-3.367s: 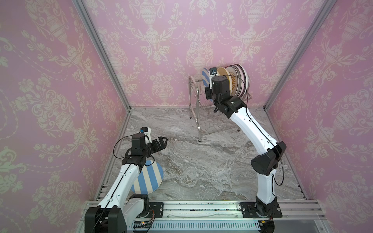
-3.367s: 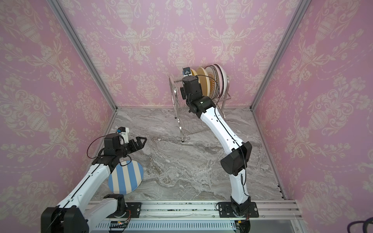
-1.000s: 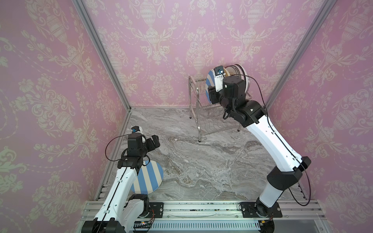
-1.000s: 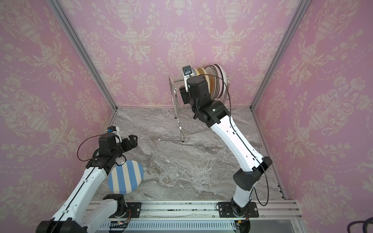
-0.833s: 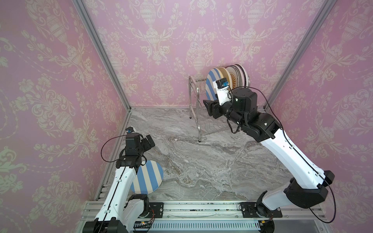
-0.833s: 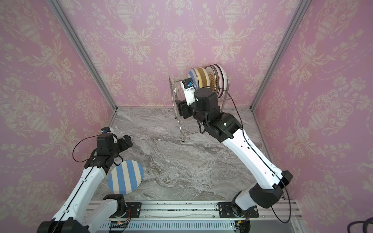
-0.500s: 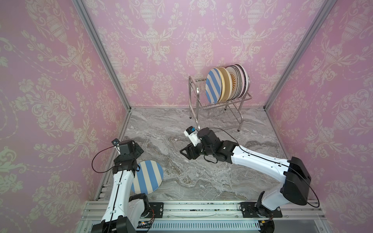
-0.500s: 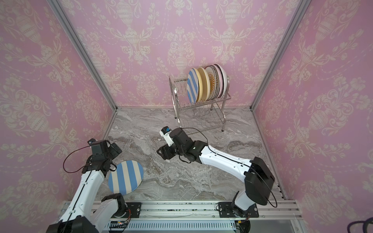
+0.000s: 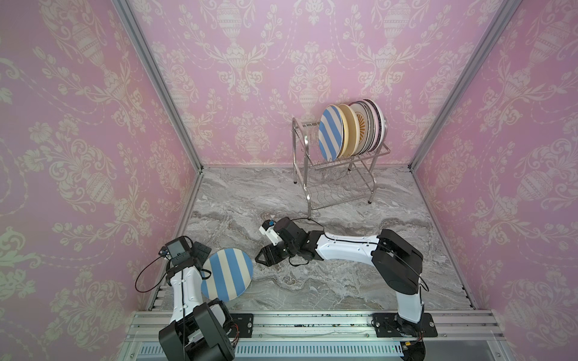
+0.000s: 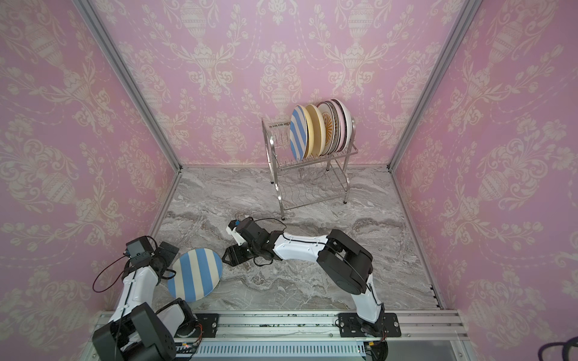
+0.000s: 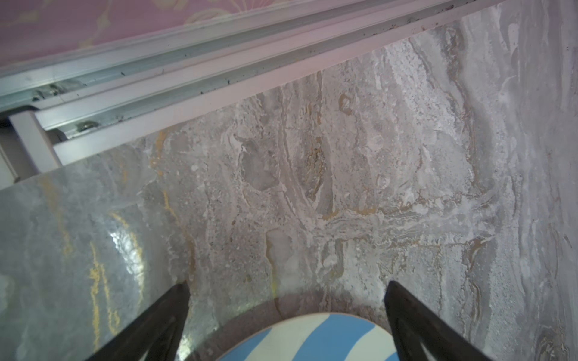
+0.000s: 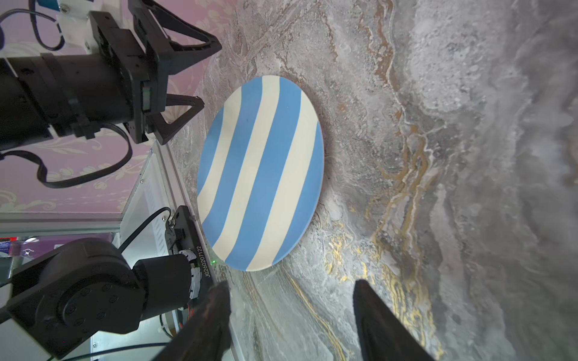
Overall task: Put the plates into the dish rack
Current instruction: 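Open the right gripper and move it down to the second striped plate, then push the second striped plate with the left gripper toward the right gripper, tilting it up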
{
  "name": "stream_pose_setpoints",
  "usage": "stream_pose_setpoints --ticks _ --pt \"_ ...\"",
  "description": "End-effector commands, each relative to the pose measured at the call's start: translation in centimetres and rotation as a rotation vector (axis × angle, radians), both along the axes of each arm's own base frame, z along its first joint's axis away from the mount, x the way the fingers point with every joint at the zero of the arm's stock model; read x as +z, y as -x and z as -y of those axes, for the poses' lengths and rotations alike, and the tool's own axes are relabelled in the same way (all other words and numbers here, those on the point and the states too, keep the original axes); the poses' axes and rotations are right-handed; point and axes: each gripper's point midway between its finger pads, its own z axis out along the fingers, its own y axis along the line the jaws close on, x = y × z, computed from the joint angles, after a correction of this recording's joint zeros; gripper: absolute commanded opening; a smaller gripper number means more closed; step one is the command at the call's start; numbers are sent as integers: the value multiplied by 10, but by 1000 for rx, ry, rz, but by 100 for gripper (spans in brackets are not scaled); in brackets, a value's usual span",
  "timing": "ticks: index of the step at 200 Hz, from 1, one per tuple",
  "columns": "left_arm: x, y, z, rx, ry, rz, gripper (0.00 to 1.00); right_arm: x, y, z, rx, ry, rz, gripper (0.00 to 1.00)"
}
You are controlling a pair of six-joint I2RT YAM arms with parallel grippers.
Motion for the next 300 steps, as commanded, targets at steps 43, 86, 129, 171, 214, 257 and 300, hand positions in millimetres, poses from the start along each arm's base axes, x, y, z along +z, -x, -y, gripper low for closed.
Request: stream_pose_setpoints --ticks 43,86,129,171,214,257,300 --pt "2 -10 18 -25 110 111 99 -15 7 -34 29 -29 -94 62" --pt "-5 -10 29 -54 159 108 99 -30 11 -41 45 -17 -123 61" --pt "-7 -4 29 -62 145 84 99 -41 10 -42 33 4 -129 61" --pt "-10 1 27 -72 125 49 99 -46 11 -45 36 1 -139 60" --pt "-6 13 10 -43 24 -12 99 -49 14 -50 50 -5 -153 60" --pt "17 11 -4 -43 -70 -4 99 -49 15 -55 60 -7 -159 60" --pt "-7 10 8 -43 13 7 99 -51 16 -59 70 2 -169 60"
